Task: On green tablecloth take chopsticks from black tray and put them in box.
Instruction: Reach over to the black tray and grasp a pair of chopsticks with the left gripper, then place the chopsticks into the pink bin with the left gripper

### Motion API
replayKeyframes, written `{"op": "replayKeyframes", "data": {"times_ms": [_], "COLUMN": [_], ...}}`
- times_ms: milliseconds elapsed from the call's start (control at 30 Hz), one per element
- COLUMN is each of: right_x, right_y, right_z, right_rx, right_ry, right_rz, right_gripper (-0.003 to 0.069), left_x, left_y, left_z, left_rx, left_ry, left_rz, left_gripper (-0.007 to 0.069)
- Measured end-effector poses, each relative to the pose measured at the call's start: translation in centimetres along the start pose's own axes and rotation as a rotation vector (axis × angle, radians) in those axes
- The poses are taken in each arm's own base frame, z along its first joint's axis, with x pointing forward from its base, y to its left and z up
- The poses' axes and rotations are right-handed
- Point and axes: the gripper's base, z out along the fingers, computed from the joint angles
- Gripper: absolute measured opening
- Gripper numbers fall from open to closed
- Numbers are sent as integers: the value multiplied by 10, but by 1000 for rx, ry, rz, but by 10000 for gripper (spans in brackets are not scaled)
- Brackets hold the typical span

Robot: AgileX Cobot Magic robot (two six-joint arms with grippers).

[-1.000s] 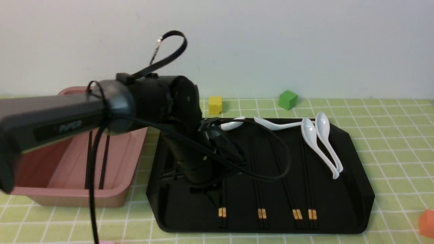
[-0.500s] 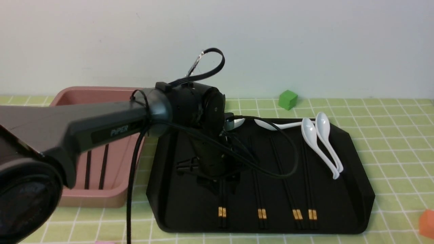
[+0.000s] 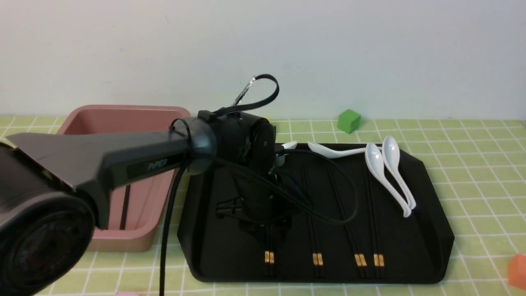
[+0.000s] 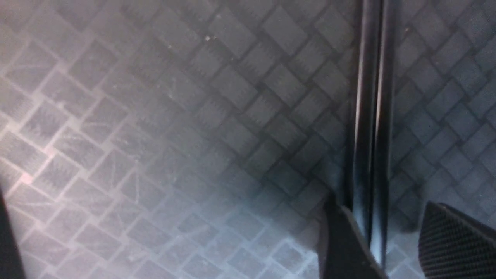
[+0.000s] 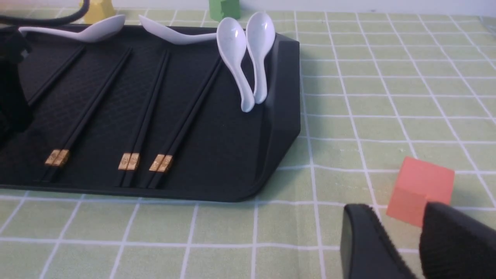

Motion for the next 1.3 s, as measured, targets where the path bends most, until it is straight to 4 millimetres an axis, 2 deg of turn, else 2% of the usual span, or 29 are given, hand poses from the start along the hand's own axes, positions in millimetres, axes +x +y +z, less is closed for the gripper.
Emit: {"op": "replayKeyframes", "data": {"times_ms": [133,233,267,333,433,567,667,700,733,800,833,933,1000,1033,1067,1133,1300], "right_x": [0,0,0,0,0,0,0,0,0,0,0,0,0,0,0,0,0], "right_y": [0,0,0,0,0,0,0,0,0,0,0,0,0,0,0,0,0], "right_z": [0,0,0,0,0,0,0,0,0,0,0,0,0,0,0,0,0], "right_rx": [0,0,0,0,0,-1,-1,-1,-1,-1,-1,-1,-1,-1,-1,-1,-1], "right_ry": [0,0,0,0,0,0,0,0,0,0,0,0,0,0,0,0,0], "right_rz": [0,1,0,0,0,1,1,1,1,1,1,1,1,1,1,1,1], "right_gripper": [240,240,240,240,240,240,240,240,240,240,240,240,240,240,240,240,240], "left_x": [0,0,0,0,1,2,5,7,7,5,4,-6,-13,-13,-18,-28,-44], "left_y": [0,1,2,1,1,-4,-4,-2,4,29,38,92,123,123,142,166,185], "left_z": [2,1,1,-2,-12,-58,-123,-139,-158,-191,-198,-216,-216,-216,-210,-193,-165], "left_rx": [-10,-21,-26,-24,-18,29,98,111,119,98,79,-30,-79,-79,-110,-134,-159], "left_ry": [10,13,14,10,2,-61,-167,-192,-224,-277,-281,-278,-269,-269,-262,-257,-267], "left_rz": [3,11,14,15,-7,-21,-17,-20,-28,-65,-79,-172,-224,-224,-248,-289,-308], "left_gripper": [278,203,132,102,110,110,110,110,110,110,110,110,110,110,110,110,110]}}
